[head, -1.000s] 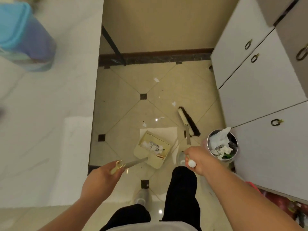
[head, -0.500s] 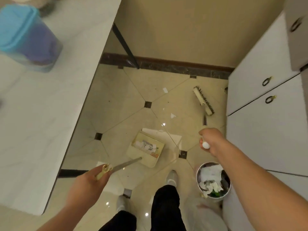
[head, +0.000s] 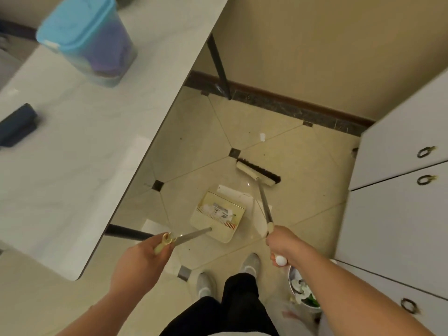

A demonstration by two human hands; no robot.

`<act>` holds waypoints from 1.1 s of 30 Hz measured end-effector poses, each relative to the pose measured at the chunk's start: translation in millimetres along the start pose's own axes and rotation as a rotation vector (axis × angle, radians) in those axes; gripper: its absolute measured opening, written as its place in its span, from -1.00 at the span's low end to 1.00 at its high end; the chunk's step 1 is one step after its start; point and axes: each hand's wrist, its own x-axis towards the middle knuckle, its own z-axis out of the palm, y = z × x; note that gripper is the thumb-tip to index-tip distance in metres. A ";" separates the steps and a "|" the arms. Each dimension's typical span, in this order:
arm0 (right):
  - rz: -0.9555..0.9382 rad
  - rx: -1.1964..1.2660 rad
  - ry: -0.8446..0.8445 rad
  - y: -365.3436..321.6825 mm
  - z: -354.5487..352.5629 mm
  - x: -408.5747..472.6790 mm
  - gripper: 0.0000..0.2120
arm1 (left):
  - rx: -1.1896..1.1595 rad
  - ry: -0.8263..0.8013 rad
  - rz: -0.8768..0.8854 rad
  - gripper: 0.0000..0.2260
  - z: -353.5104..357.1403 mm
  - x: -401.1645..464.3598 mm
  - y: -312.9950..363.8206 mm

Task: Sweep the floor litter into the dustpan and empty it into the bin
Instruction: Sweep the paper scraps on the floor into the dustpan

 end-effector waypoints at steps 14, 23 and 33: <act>-0.136 0.710 0.107 -13.9 -80.7 -56.4 -0.94 | -0.058 -0.011 0.051 -0.56 -2.4 35.9 0.7; -0.054 0.860 0.314 -122.0 -290.8 90.7 -0.93 | -0.079 0.021 -0.052 -0.58 18.7 102.6 137.5; -0.033 0.538 0.152 -169.3 -297.2 143.5 -0.86 | -0.078 0.012 -0.018 -0.84 22.8 169.4 240.5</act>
